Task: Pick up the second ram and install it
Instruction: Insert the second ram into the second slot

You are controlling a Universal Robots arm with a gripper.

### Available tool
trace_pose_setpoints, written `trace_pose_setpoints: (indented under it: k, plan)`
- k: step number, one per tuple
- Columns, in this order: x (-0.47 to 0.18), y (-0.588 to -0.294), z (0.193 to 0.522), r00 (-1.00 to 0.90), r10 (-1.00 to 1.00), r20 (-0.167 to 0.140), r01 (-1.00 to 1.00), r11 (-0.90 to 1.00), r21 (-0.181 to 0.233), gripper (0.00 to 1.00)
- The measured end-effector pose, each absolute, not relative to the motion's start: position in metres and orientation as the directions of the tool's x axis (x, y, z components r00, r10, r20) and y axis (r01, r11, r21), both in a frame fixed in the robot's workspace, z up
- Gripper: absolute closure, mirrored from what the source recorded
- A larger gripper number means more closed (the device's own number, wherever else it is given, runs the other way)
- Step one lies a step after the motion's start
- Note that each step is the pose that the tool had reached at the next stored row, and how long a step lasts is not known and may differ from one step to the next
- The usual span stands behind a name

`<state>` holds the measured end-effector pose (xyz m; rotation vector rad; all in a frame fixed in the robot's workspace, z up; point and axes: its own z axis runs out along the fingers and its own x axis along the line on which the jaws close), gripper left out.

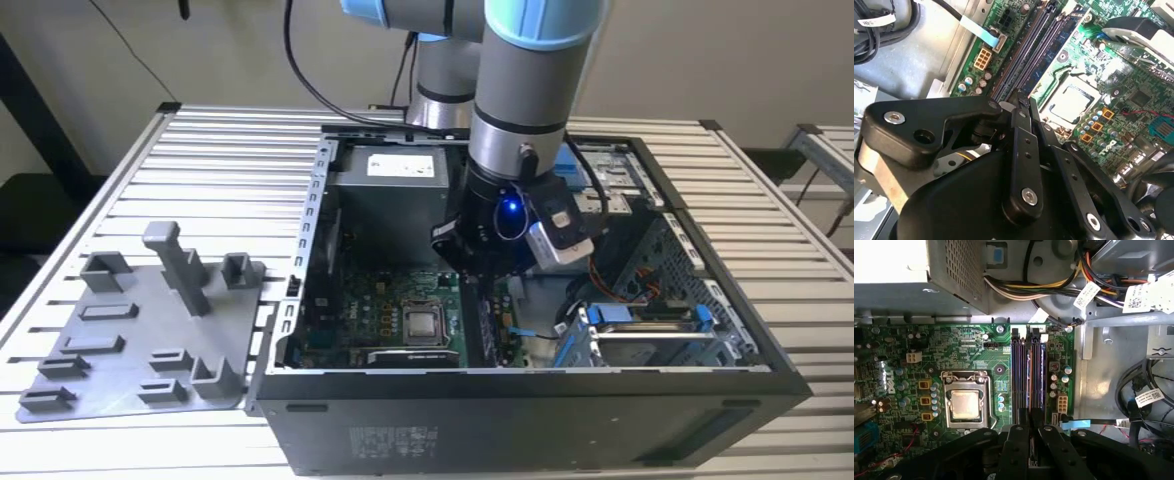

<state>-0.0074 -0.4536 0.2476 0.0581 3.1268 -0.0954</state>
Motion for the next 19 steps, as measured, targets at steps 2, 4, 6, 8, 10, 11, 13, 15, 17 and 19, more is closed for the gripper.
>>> trace_pose_setpoints:
  k: [2,4,6,8,10,11,13,15,17,19]
  plan:
    - [-0.007,-0.454,0.246,-0.999,0.037,-0.014,0.038,0.997,-0.06,0.86]
    - [-0.008,-0.454,0.243,-0.999,0.037,-0.014,0.038,0.997,-0.061,0.86]
    - [-0.01,-0.454,0.241,-0.999,0.037,-0.014,0.038,0.997,-0.061,0.86]
    - [-0.011,-0.453,0.238,-0.999,0.037,-0.014,0.038,0.997,-0.06,0.86]
    - [-0.012,-0.453,0.236,-0.999,0.037,-0.014,0.038,0.997,-0.06,0.86]
    - [-0.012,-0.453,0.236,-0.999,0.037,-0.014,0.038,0.997,-0.06,0.86]
    - [-0.012,-0.452,0.234,-0.999,0.037,-0.014,0.038,0.997,-0.06,0.86]
    - [-0.012,-0.451,0.233,-0.999,0.037,-0.014,0.038,0.997,-0.06,0.86]
    - [-0.012,-0.45,0.232,-0.999,0.037,-0.014,0.038,0.997,-0.06,0.86]
    - [-0.012,-0.45,0.231,-0.999,0.037,-0.014,0.038,0.997,-0.06,0.86]
